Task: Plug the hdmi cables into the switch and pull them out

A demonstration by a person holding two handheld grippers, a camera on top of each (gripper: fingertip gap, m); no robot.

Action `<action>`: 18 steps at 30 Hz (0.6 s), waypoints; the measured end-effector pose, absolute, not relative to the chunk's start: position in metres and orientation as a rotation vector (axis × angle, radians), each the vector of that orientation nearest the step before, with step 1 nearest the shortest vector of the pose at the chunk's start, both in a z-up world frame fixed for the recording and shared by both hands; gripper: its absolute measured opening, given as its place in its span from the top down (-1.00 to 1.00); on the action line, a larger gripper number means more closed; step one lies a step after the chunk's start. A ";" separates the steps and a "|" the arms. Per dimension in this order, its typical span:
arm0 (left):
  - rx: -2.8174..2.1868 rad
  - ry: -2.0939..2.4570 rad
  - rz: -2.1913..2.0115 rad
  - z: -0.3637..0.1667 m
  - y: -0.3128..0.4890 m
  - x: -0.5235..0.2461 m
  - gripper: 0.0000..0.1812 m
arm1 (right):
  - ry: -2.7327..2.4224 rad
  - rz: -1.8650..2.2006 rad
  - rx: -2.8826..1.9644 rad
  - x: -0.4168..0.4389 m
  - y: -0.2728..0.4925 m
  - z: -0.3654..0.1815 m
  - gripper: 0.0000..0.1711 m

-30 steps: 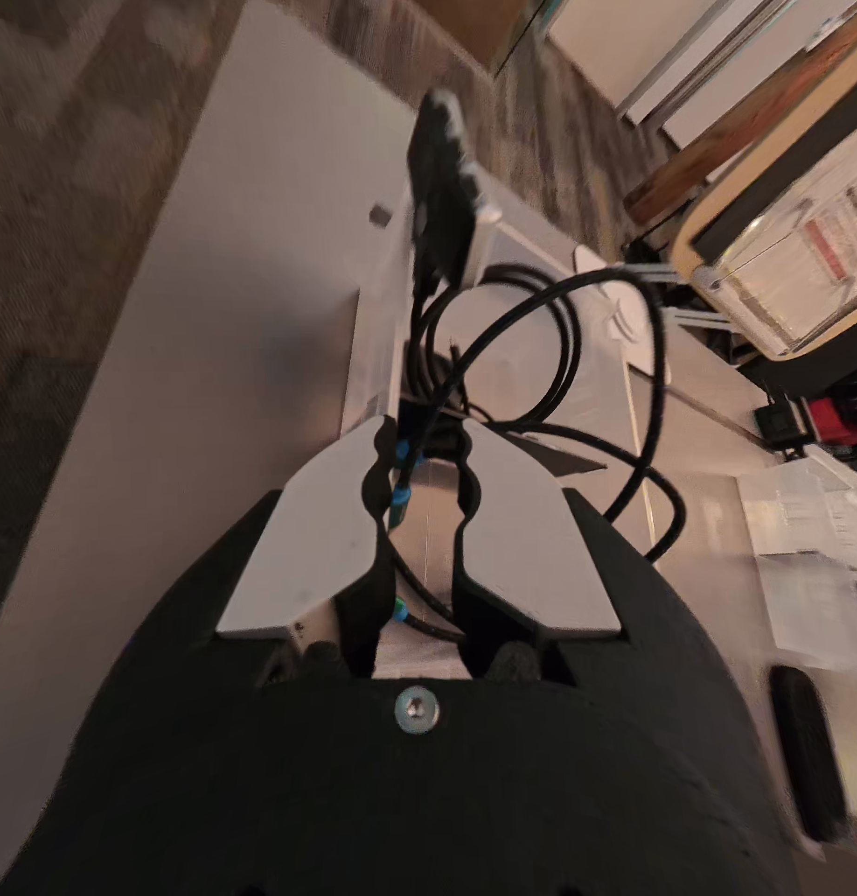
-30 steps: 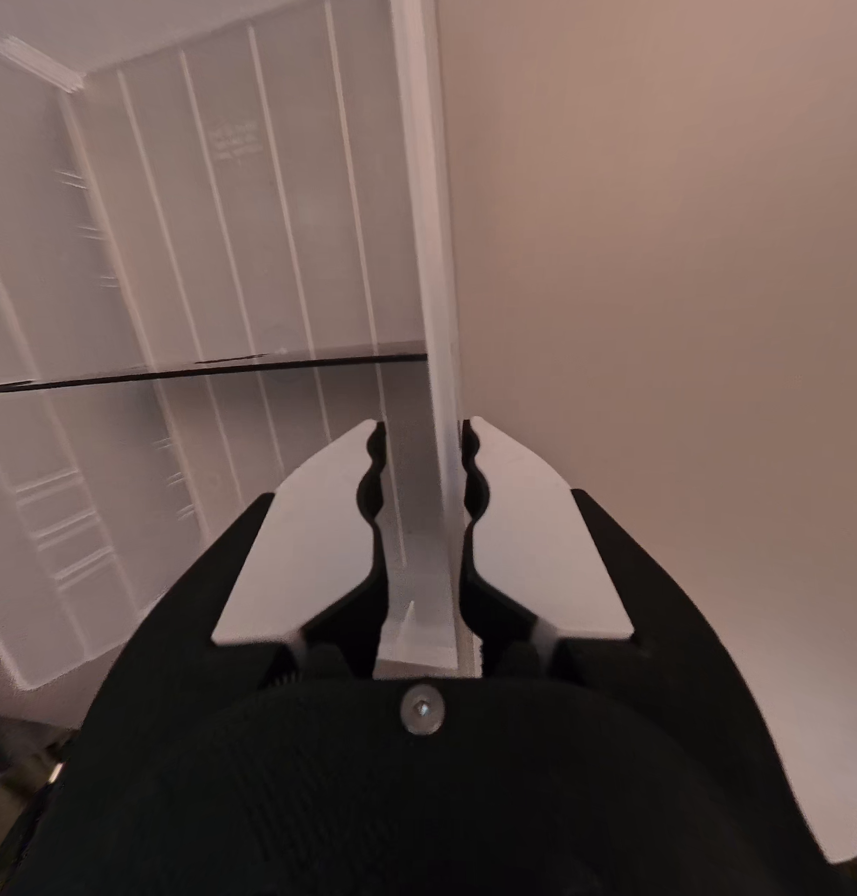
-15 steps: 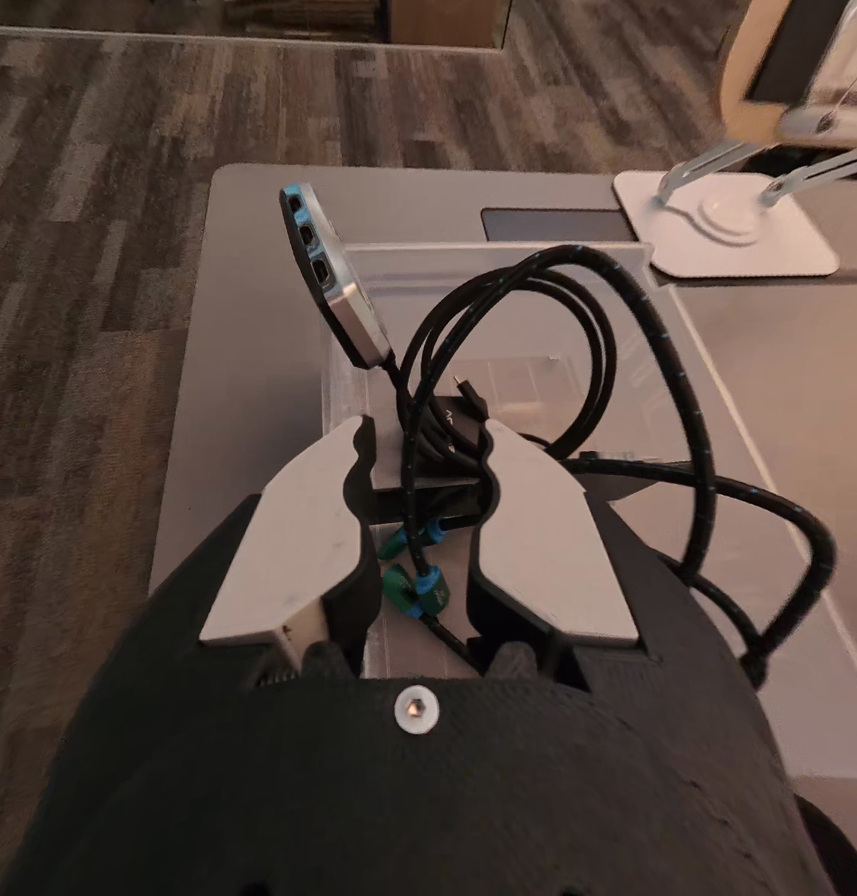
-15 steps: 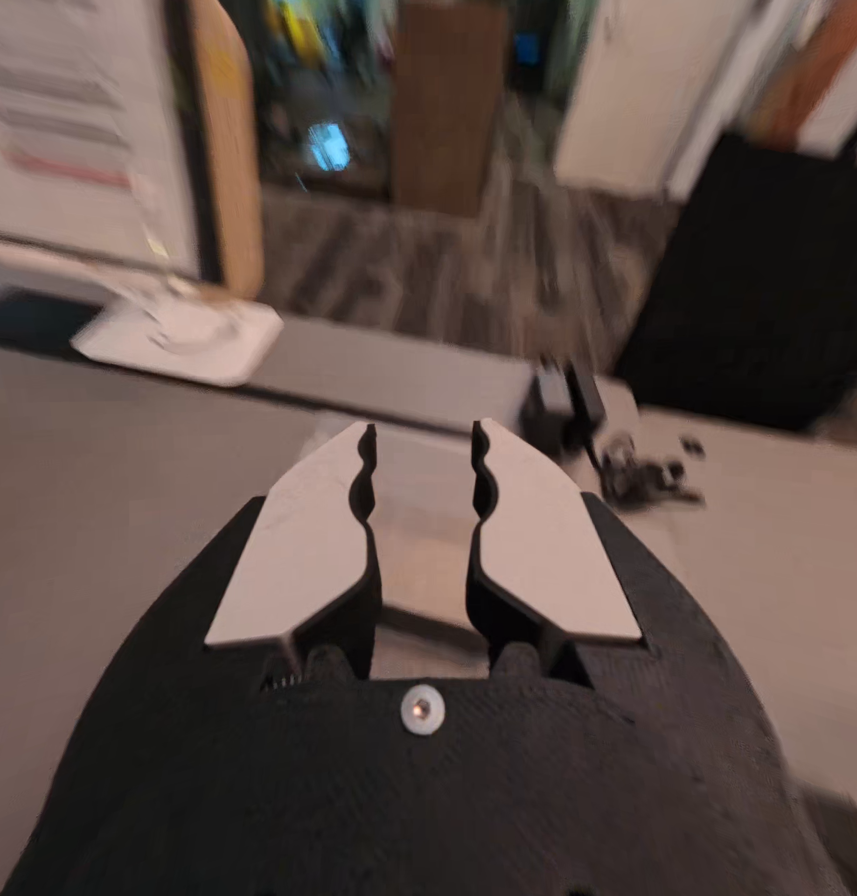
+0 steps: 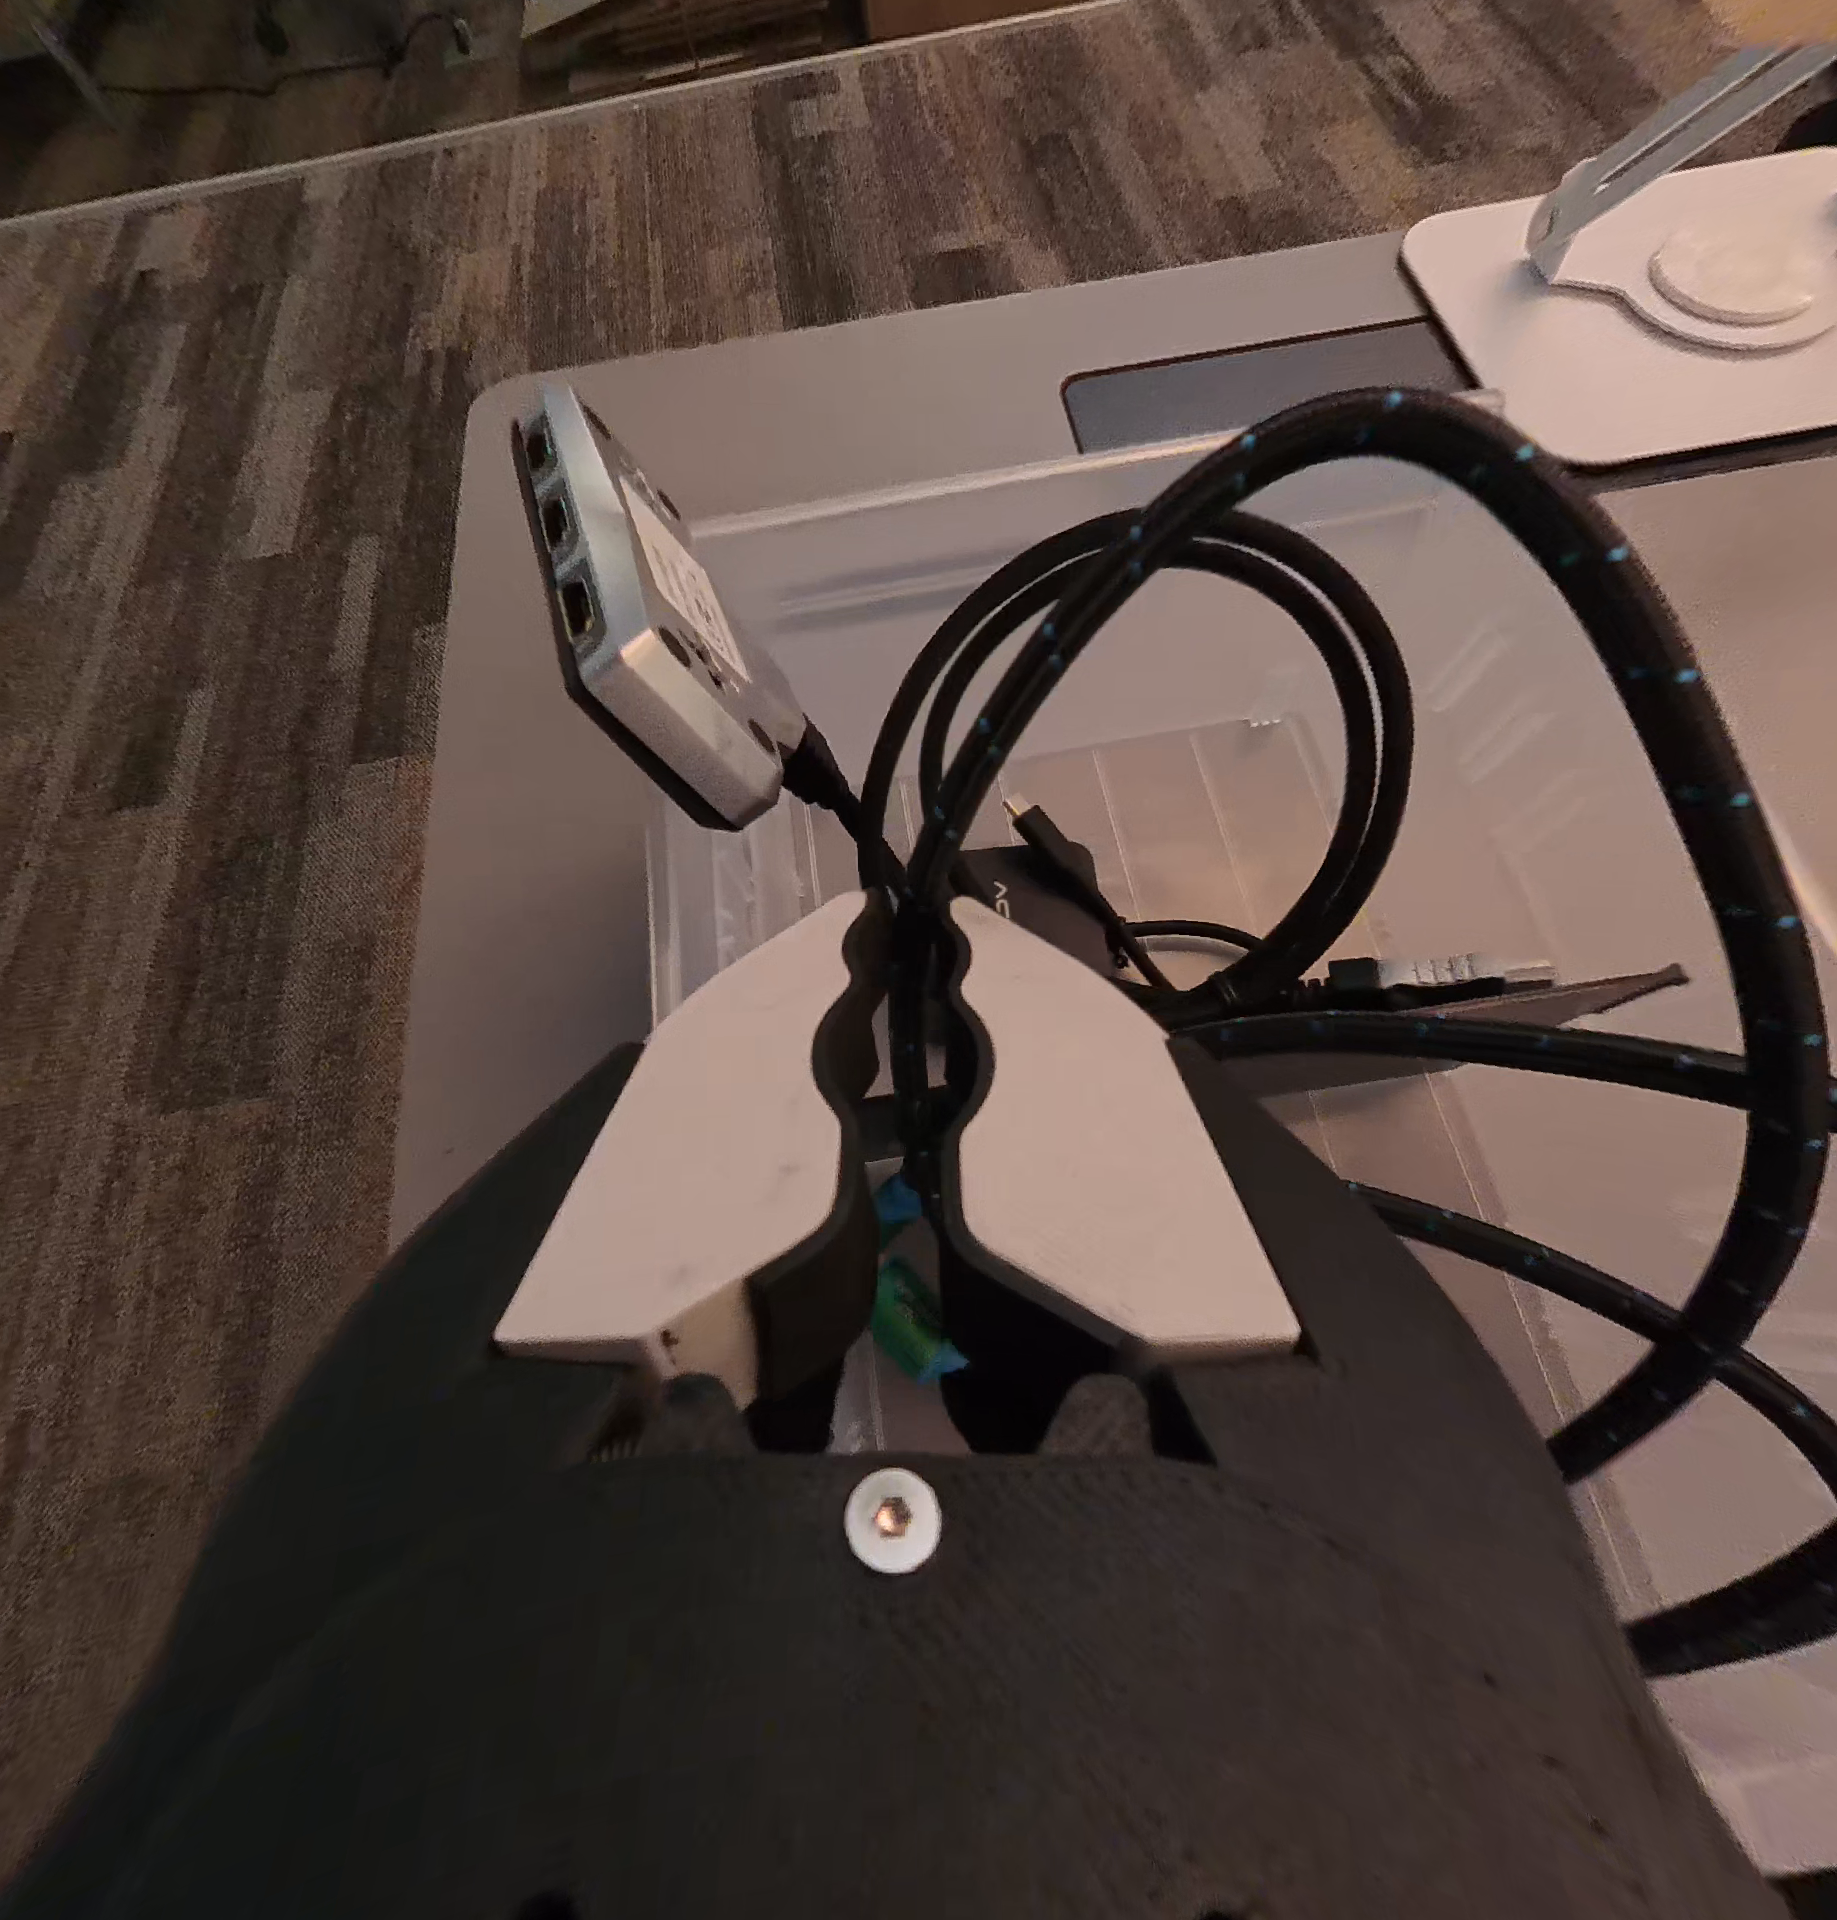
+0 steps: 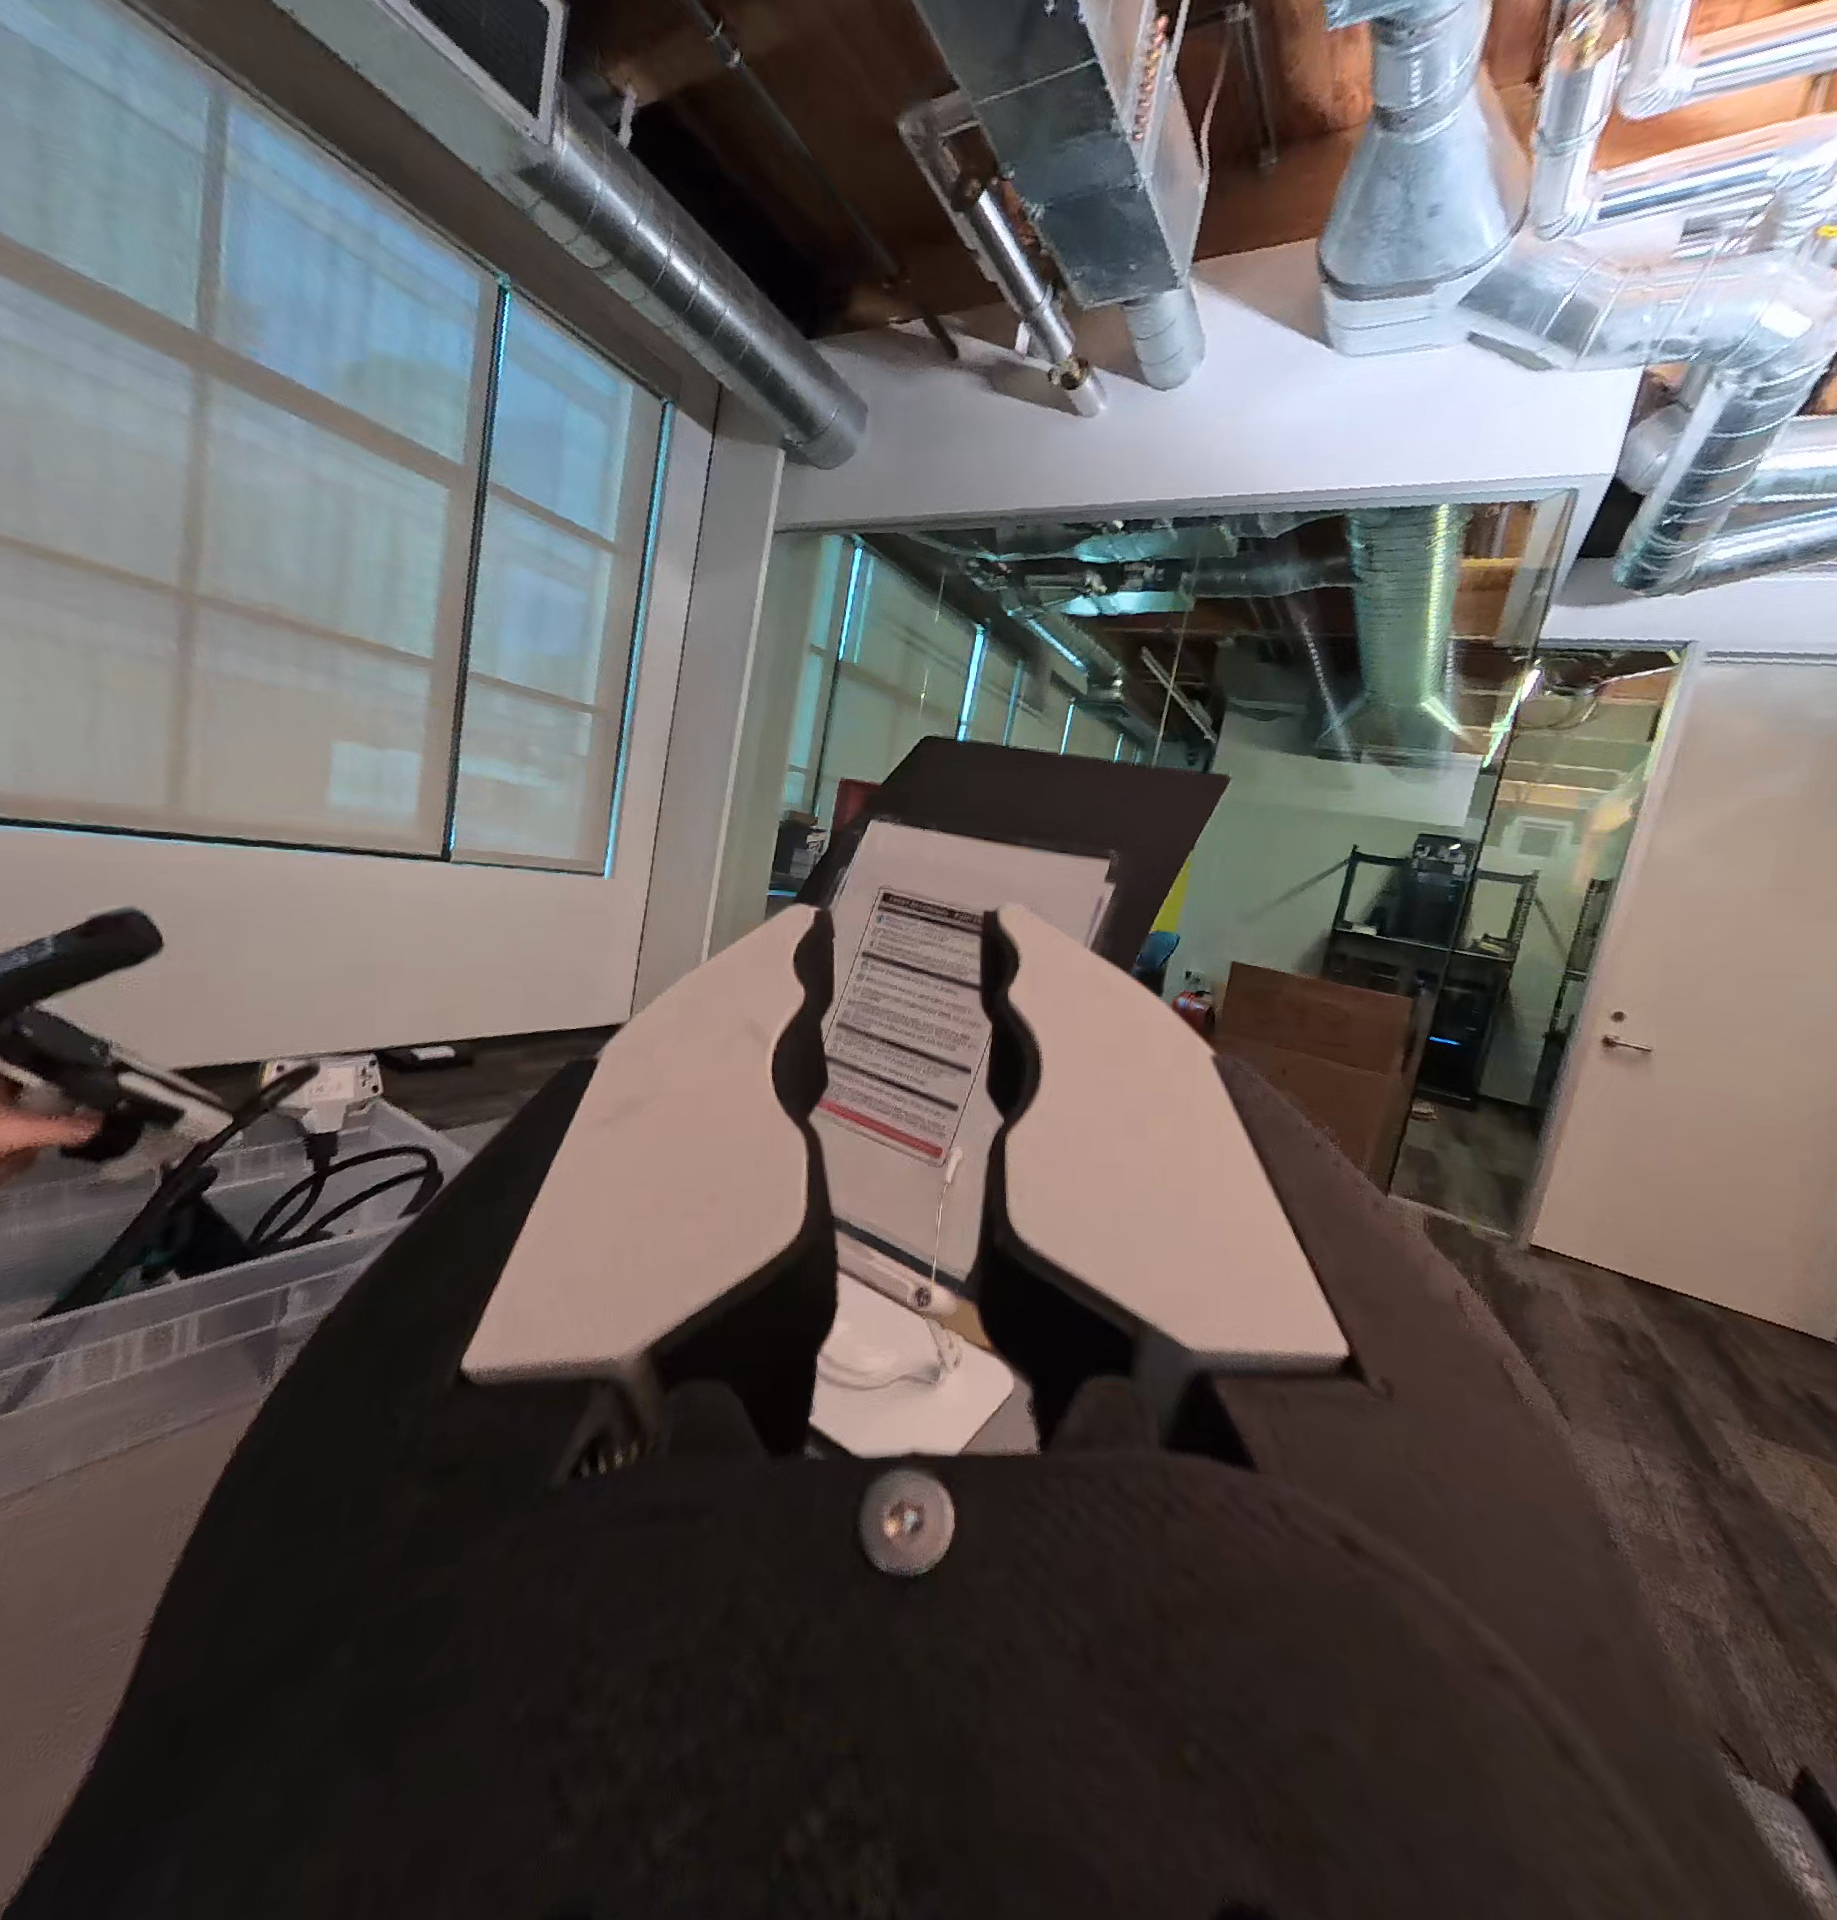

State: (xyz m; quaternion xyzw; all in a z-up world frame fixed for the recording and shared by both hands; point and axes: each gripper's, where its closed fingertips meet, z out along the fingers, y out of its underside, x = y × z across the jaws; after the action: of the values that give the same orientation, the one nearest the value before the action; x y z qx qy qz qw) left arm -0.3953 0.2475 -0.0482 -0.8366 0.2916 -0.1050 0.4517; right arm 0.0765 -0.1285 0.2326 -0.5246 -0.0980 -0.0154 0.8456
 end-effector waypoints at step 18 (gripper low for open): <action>-1.462 0.811 -0.391 0.164 0.098 -0.360 0.92 | -0.179 -0.100 -1.301 0.095 -0.118 0.199 0.69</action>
State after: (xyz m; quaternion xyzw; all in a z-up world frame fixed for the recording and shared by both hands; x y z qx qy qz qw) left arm -0.3604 0.0983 0.1645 -0.6444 0.3574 -0.1722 0.6537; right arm 0.0947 -0.1183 0.1988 -0.6046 -0.0832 -0.0464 0.7908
